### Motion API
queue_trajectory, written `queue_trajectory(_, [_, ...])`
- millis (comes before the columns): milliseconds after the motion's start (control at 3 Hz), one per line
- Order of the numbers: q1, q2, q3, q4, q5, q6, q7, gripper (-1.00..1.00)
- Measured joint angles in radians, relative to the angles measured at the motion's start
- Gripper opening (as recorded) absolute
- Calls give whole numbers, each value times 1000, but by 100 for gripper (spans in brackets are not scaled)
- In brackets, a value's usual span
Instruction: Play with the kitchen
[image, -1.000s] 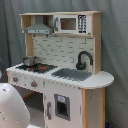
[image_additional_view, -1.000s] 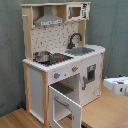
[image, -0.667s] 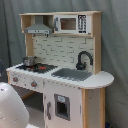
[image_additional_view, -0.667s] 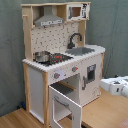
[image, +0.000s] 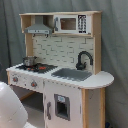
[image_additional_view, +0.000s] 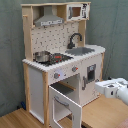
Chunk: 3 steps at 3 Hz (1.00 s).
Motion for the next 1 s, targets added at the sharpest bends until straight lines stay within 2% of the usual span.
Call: queue_trajectory(1000, [-167,-5,227,-20,-1,-1,132,100])
